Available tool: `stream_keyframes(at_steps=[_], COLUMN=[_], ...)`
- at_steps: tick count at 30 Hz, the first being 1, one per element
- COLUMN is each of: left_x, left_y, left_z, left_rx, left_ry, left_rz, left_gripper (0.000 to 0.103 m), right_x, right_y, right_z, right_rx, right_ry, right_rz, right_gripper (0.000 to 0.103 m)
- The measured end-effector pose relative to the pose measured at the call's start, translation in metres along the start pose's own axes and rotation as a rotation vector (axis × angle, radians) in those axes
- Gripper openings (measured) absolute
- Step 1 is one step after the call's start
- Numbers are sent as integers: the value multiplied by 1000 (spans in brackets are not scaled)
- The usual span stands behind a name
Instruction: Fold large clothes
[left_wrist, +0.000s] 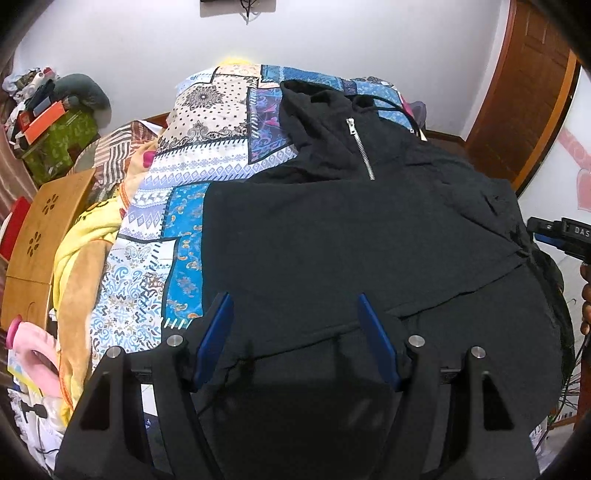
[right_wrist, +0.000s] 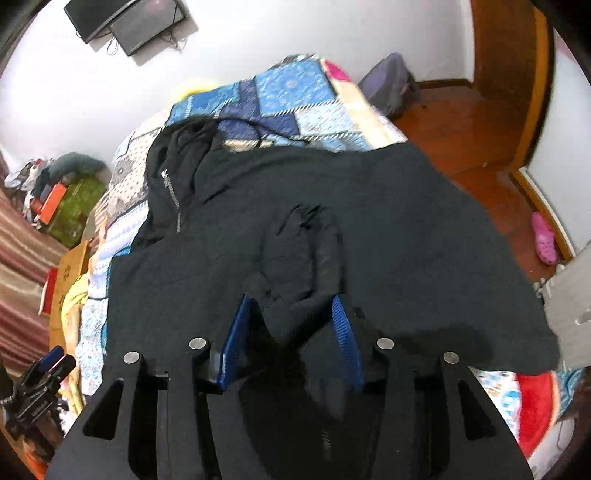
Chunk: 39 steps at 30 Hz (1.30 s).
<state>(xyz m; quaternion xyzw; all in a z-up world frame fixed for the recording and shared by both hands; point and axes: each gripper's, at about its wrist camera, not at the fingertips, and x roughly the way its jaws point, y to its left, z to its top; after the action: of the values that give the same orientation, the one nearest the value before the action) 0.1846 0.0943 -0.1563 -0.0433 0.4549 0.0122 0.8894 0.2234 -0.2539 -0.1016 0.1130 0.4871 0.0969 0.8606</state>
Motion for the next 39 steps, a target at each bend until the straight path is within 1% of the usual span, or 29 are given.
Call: stream_keyframes(at_steps=[8,10,14,17,20,25,29,34,39], left_x=[-12,-15,-19,-19,-16,2,16,29,39], left_y=[-16,-19,-29,-37,-46,-63,-73,-75,-73], left_z=[9,13,21,26,31,35,34,34,35], left_rx=[20,22,26,29,32,42,53,43,24], left_ry=[-47,-60,-86,-100,-104,-65,-35,-2,18], left_rz=[-20,-30,-48,-63,-77,-98,-106,-108,-102], left_gripper=[68,68,69,72,74,74,74,74,74], right_x=[-56,-65,-83,-89,-84,-61,-42,-15,-7], right_y=[-34,-40,-61,-86,-116,-164,-194,-213,-218], right_z=[0,0,-5,-14,-28,-49,-56,-60,-60], right_rx=[76,96,147,233,342,509,628,744,768], right_ry=[-118,-148,-202,-217,-199,-120,-79,-24,-45], right_rz=[-37,-54,-104,-110,-103,-114,-59,27,37], right_gripper=[45,51,53,57,58,58,58,58,59])
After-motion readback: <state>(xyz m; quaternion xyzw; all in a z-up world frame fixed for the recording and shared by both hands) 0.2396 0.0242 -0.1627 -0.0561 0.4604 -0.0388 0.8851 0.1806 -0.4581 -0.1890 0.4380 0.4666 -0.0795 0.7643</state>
